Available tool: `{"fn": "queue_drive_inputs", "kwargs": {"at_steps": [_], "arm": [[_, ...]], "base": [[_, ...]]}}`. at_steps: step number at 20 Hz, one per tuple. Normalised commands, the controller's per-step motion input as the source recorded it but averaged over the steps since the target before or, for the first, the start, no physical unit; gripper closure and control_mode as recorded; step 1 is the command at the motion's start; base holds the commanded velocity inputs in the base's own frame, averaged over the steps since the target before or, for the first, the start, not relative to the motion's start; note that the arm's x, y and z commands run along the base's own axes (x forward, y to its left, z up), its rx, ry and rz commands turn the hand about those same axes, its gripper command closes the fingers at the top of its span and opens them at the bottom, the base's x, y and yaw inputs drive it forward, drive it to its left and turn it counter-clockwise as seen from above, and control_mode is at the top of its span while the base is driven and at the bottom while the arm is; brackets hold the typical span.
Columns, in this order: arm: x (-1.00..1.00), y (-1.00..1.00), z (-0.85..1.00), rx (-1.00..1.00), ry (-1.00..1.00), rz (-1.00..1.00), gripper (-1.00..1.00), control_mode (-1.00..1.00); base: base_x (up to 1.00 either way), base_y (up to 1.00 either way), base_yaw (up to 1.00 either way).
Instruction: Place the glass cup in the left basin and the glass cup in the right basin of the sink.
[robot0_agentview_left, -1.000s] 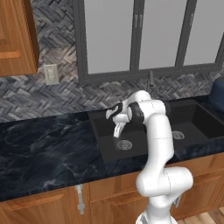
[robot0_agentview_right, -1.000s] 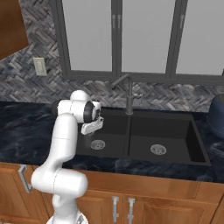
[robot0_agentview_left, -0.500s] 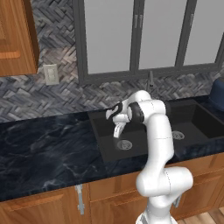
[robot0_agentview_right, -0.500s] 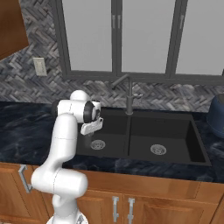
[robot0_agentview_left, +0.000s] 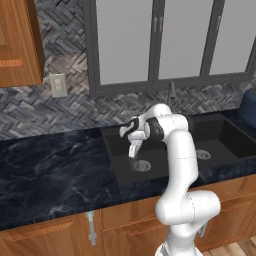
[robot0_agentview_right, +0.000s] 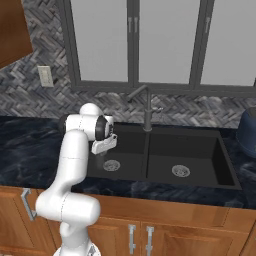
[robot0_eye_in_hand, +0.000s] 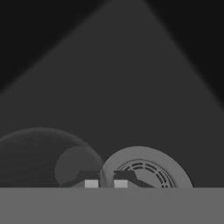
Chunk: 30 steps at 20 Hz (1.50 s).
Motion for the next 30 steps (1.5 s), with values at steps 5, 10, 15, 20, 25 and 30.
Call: {"fn": "queue_drive_inputs", "kwargs": {"at_steps": [5,10,15,20,25,30], "arm": [[-0.20,0.00,-0.32,0.04,0.00,0.00,-1.00,-1.00],[-0.21,0.00,-0.23,0.06,0.00,-0.01,-1.00,-1.00],[-0.15,0.00,-0.09,0.02,0.00,0.00,-1.00,-1.00],[-0.03,0.02,0.12,0.00,0.03,0.00,-1.00,-1.00],[0.00,0.05,0.52,-0.01,0.08,0.00,-1.00,-1.00],[0.00,0.00,0.46,-0.01,0.09,-0.04,-1.00,-1.00]], "base": [[0.00,0.00,0.00],[0.00,0.00,0.00],[0.00,0.00,0.00],[0.00,0.00,0.00],[0.00,0.00,0.00],[0.00,0.00,0.00]]}}
